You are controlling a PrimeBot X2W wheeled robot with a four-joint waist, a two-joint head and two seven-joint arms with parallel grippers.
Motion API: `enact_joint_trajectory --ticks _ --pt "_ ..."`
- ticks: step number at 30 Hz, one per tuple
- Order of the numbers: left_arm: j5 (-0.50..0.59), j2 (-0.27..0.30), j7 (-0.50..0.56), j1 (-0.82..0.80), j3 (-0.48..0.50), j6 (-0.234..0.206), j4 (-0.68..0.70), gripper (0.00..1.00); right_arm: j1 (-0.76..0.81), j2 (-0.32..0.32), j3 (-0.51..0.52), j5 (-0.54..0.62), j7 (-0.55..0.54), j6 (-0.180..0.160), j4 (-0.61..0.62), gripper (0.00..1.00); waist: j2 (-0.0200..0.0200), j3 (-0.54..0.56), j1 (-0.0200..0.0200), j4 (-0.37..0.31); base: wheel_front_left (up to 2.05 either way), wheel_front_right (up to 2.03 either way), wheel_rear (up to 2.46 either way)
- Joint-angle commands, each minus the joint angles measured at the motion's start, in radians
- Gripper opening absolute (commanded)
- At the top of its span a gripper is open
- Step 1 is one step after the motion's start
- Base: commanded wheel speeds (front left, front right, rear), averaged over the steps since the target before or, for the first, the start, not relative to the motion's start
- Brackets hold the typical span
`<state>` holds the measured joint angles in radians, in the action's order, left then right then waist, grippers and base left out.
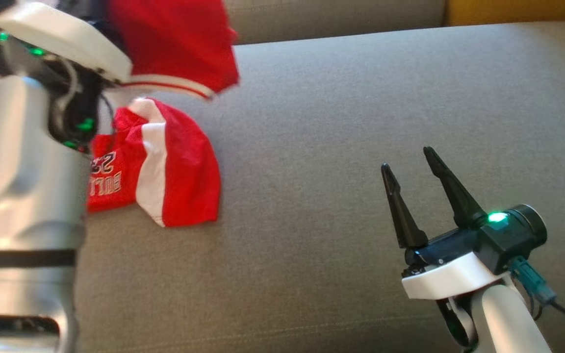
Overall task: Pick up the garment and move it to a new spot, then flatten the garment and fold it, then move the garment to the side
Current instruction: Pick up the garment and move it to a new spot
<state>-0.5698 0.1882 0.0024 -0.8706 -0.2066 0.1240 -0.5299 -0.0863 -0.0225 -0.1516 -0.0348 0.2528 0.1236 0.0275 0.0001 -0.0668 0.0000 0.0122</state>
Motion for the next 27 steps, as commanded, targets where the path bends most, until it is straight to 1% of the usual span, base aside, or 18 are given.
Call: enact_joint_trajectory --ticks 1,6,7,11,13,19,23,26,27 --pt "-0.022 -0.004 0.025 0.000 0.012 -0.008 0.103 0.00 -0.006 0.001 -0.010 -0.002 0.009 0.007 0.038 1.00 -0.0001 0.013 0.0000 -0.037 0.00 0.00 0.00" --pt "-0.033 -0.083 0.072 0.066 -0.050 -0.048 0.243 0.00 -0.008 0.001 -0.001 -0.009 0.009 0.007 0.052 1.00 -0.0001 0.000 0.0000 -0.116 0.00 0.00 0.00" --pt "-0.033 -0.083 0.072 0.066 -0.050 -0.048 0.243 0.00 -0.008 0.001 -0.001 -0.009 0.009 0.007 0.052 1.00 -0.0001 0.000 0.0000 -0.116 0.00 0.00 0.00" --pt "-0.038 -0.118 0.077 0.108 -0.111 -0.084 0.280 0.00 -0.012 0.001 -0.003 -0.030 0.009 0.007 0.067 1.00 -0.0001 -0.023 0.0000 -0.195 0.00 0.00 0.00" --pt "-0.046 -0.127 0.072 0.119 -0.139 -0.099 0.275 0.00 -0.018 0.001 0.001 -0.075 0.009 0.007 0.084 1.00 -0.0001 -0.041 0.0000 -0.237 0.00 0.00 0.00" --pt "-0.053 -0.136 0.001 0.107 -0.196 -0.145 0.187 0.00 -0.046 0.001 -0.025 -0.113 0.009 0.007 0.146 1.00 -0.0001 -0.100 0.0000 -0.348 0.00 0.00 0.00" --pt "-0.052 -0.137 -0.069 0.079 -0.223 -0.157 0.083 0.00 -0.053 0.001 -0.038 -0.125 0.009 0.007 0.173 1.00 -0.0001 -0.128 0.0000 -0.398 0.00 0.00 0.00" --pt "-0.043 -0.138 -0.106 0.061 -0.247 -0.171 -0.022 0.00 -0.053 0.001 -0.039 -0.132 0.009 0.007 0.180 1.00 -0.0001 -0.142 0.0000 -0.418 0.00 0.00 0.00" --pt "-0.039 -0.138 -0.111 0.057 -0.260 -0.175 -0.058 0.41 -0.052 0.001 -0.039 -0.133 0.009 0.007 0.179 1.00 -0.0001 -0.145 0.0000 -0.422 0.00 0.00 0.00"
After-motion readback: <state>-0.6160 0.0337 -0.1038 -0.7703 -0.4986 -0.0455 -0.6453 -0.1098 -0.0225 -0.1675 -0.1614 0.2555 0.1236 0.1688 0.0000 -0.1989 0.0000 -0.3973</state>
